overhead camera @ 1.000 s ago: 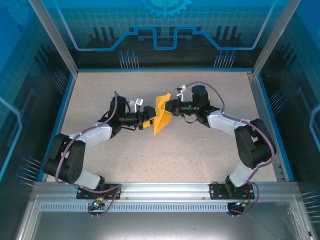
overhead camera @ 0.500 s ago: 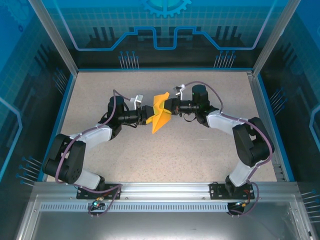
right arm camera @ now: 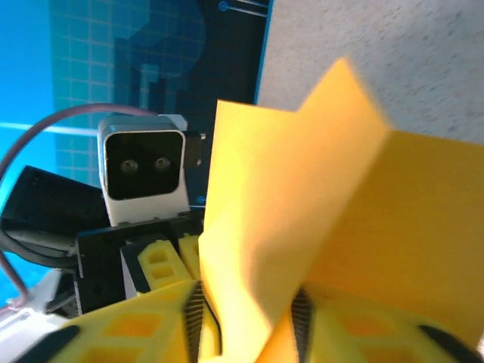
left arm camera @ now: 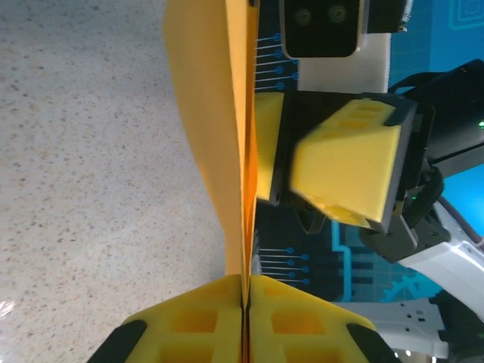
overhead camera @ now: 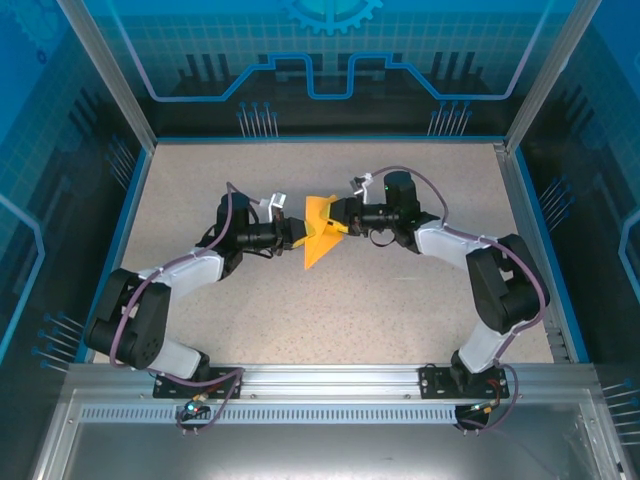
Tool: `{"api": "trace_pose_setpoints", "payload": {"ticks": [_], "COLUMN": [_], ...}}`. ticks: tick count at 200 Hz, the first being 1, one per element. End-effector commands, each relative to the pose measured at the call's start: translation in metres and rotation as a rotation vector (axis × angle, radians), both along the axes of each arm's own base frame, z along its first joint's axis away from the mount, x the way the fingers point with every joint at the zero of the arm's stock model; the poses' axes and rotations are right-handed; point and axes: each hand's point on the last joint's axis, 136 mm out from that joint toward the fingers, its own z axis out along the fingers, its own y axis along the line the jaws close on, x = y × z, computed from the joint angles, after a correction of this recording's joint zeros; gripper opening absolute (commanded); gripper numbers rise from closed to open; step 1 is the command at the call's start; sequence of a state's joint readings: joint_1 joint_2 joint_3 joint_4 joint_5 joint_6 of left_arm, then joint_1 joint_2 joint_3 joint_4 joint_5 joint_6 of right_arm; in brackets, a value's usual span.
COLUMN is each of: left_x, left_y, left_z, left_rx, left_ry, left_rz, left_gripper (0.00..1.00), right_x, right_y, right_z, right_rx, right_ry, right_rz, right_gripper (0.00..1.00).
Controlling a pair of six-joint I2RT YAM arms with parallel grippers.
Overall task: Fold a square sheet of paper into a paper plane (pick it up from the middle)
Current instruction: Turn over the paper at the center of the table.
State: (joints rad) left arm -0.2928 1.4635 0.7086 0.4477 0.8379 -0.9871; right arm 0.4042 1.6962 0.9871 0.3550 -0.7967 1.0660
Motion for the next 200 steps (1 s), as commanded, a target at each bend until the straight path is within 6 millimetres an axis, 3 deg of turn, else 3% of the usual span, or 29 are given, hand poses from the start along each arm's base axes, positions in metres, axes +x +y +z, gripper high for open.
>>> {"api": "trace_pose_setpoints", "payload": {"ticks": [1, 30, 64, 103, 137, 164, 166, 200], "left_x": [-0.001, -0.001, -0.002, 0.008, 0.023, 0.029, 0.030, 0.039], "left_y": [0.004, 0.019, 0.042, 0.079, 0.104, 0.097, 0.097, 0.076], "left_z": [0.010, 0.002, -0.009, -0.011, -0.010, -0.022, -0.023, -0.061], "left_rx": [0.079, 0.286, 0.688, 1.138, 1.510, 1.655, 1.660, 1.730], "left_ry": [-0.060, -0.079, -0.115, -0.152, -0.190, -0.199, -0.199, -0.185], "left_rz": [0.006, 0.045, 0.080, 0.158, 0.227, 0.213, 0.214, 0.133], "left_gripper": [0.08, 0.07, 0.06, 0.06, 0.06, 0.06, 0.06, 0.07], "right_x": [0.003, -0.003, -0.012, -0.020, -0.024, -0.024, -0.028, -0.030], "right_y": [-0.032, -0.077, -0.123, -0.148, -0.154, -0.160, -0.162, -0.169], "right_z": [-0.001, -0.018, -0.029, -0.029, -0.034, -0.034, -0.042, -0.051], "right_rx": [-0.137, -0.425, -0.647, -0.732, -0.759, -0.780, -0.793, -0.817], "right_ry": [-0.036, -0.068, -0.088, -0.114, -0.127, -0.129, -0.115, -0.088], "right_rz": [-0.103, -0.243, -0.383, -0.458, -0.464, -0.489, -0.485, -0.508], "right_gripper": [0.51, 0.78, 0.93, 0.99, 1.00, 0.99, 0.99, 0.99]}}
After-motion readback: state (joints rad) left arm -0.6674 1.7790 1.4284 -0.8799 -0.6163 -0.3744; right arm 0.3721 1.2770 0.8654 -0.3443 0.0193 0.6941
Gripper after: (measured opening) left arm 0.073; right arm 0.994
